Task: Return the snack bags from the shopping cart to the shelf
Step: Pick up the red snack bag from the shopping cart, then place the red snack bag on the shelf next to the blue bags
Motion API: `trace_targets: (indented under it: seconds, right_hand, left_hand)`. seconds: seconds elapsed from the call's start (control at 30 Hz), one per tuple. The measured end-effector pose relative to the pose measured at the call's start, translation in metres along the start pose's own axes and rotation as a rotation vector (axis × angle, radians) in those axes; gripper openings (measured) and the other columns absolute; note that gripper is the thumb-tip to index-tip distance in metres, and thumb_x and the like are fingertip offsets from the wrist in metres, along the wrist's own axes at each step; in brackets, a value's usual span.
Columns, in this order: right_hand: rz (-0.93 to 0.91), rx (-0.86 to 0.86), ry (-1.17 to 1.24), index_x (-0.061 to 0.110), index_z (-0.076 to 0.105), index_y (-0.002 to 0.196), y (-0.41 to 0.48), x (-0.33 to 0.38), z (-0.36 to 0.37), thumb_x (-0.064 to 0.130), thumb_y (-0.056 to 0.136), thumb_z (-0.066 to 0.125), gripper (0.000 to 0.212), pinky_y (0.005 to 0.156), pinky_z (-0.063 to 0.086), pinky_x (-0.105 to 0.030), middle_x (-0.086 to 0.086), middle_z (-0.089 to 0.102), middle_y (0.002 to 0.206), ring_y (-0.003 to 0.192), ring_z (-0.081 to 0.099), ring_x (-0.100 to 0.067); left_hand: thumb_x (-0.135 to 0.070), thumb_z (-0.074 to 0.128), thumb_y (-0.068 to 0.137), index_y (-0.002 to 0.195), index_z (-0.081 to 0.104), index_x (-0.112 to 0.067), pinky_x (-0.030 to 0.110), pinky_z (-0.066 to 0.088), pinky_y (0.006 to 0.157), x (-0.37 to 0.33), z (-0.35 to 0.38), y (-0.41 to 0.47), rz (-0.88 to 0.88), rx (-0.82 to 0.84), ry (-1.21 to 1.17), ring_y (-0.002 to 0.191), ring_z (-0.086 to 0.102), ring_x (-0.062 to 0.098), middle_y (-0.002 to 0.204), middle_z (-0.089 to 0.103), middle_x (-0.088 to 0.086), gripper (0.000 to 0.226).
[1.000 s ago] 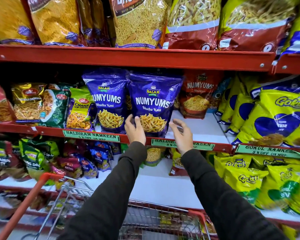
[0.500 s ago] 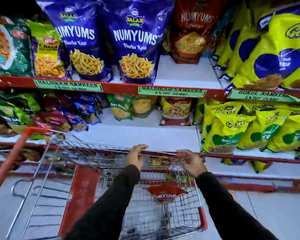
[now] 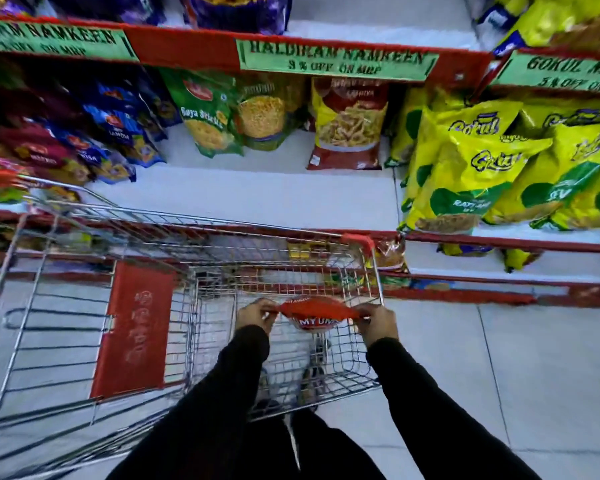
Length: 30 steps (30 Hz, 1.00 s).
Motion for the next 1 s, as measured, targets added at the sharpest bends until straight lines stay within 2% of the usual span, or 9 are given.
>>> trace_targets:
  seconds: [0.13, 0.2, 0.27, 0.4, 0.53, 0.63, 0.8, 0.9, 1.0]
  right_hand:
    - [-0.049, -0.074, 0.028, 0.012, 0.077, 0.100, -0.007, 0.005, -0.015, 0.005, 0.085, 0.065, 0.020, 0.085, 0.058, -0.037, -0.013, 0.077, 0.093, 0.082, 0.072, -0.029]
    - [-0.130, -0.136, 0.072, 0.011, 0.076, 0.100, -0.013, 0.010, -0.028, 0.012, 0.086, 0.067, 0.017, 0.079, 0.054, -0.023, -0.011, 0.078, 0.091, 0.078, 0.070, -0.022]
    - [-0.202, -0.170, 0.146, 0.008, 0.075, 0.097, -0.021, 0.018, -0.043, 0.015, 0.087, 0.067, 0.015, 0.073, 0.049, -0.015, -0.007, 0.077, 0.090, 0.076, 0.068, -0.014]
    - [-0.301, -0.242, 0.325, 0.026, 0.067, 0.079, -0.038, 0.038, -0.077, 0.019, 0.086, 0.069, 0.011, 0.060, 0.044, 0.000, 0.015, 0.068, 0.072, 0.067, 0.065, -0.003]
    - [-0.384, -0.307, 0.528, 0.040, 0.062, 0.073, -0.051, 0.070, -0.116, 0.022, 0.087, 0.068, 0.023, 0.063, 0.047, -0.001, 0.019, 0.065, 0.077, 0.068, 0.062, 0.014]
    - [-0.478, -0.406, 0.662, 0.050, 0.064, 0.079, -0.059, 0.100, -0.153, 0.028, 0.088, 0.067, 0.023, 0.065, 0.047, -0.003, 0.020, 0.065, 0.080, 0.070, 0.061, 0.013]
    - [-0.625, -0.550, 0.881, 0.034, 0.065, 0.083, -0.066, 0.157, -0.227, 0.018, 0.089, 0.066, 0.017, 0.083, 0.052, -0.037, -0.007, 0.068, 0.092, 0.086, 0.062, -0.016]
    - [-0.732, -0.615, 0.972, 0.025, 0.062, 0.089, -0.072, 0.194, -0.275, 0.012, 0.091, 0.063, 0.014, 0.079, 0.051, -0.019, -0.002, 0.067, 0.088, 0.079, 0.062, 0.002]
    - [-0.812, -0.677, 1.035, 0.022, 0.062, 0.089, -0.076, 0.230, -0.324, 0.009, 0.092, 0.061, 0.013, 0.075, 0.048, -0.011, 0.003, 0.065, 0.085, 0.075, 0.059, 0.008]
  left_hand:
    - [-0.019, 0.063, 0.087, 0.102, 0.071, -0.013, 0.036, 0.050, 0.092, -0.013, -0.011, -0.006, 0.046, -0.060, 0.079, 0.104, 0.064, 0.029, 0.094, 0.065, 0.002, 0.018]
    - [-0.026, 0.063, 0.088, 0.112, 0.065, -0.009, 0.038, 0.048, 0.101, -0.020, -0.016, -0.014, 0.047, -0.105, 0.061, 0.116, 0.057, 0.033, 0.127, 0.056, 0.015, 0.029]
    - [-0.029, 0.062, 0.088, 0.114, 0.062, -0.009, 0.043, 0.041, 0.111, -0.032, -0.025, -0.022, 0.060, -0.130, -0.062, 0.126, 0.047, 0.032, 0.138, 0.044, 0.013, 0.033]
    - [-0.028, 0.058, 0.091, 0.113, 0.059, -0.006, 0.037, 0.041, 0.108, -0.069, -0.042, -0.040, 0.214, -0.163, -0.195, 0.124, 0.046, 0.030, 0.132, 0.049, 0.013, 0.030]
    - [-0.015, 0.060, 0.091, 0.100, 0.058, -0.016, -0.005, 0.041, 0.068, -0.114, -0.069, -0.059, 0.346, -0.206, -0.491, 0.095, 0.057, 0.018, 0.094, 0.061, -0.006, 0.010]
    - [-0.016, 0.060, 0.091, 0.085, 0.055, -0.030, -0.003, 0.043, 0.067, -0.160, -0.097, -0.070, 0.495, -0.223, -0.586, 0.081, 0.056, 0.003, 0.087, 0.061, -0.012, 0.017]
    - [-0.015, 0.060, 0.091, 0.084, 0.060, -0.030, 0.005, 0.051, 0.069, -0.255, -0.146, -0.087, 0.686, -0.252, -0.721, 0.073, 0.061, -0.014, 0.091, 0.064, -0.009, 0.016]
    - [-0.013, 0.061, 0.090, 0.082, 0.063, -0.029, 0.007, 0.052, 0.069, -0.312, -0.172, -0.100, 0.791, -0.305, -0.795, 0.070, 0.060, -0.016, 0.086, 0.063, -0.015, 0.017]
    - [-0.013, 0.062, 0.090, 0.102, 0.065, -0.003, 0.008, 0.051, 0.070, -0.368, -0.196, -0.111, 0.862, -0.353, -0.918, 0.071, 0.060, -0.014, 0.087, 0.065, -0.006, 0.016]
Point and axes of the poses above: each hand's wrist, its own y-axis towards the middle knuckle, its own z-axis out of the palm, x = y × z, the point moved 5 cm from there along y, towards the middle knuckle
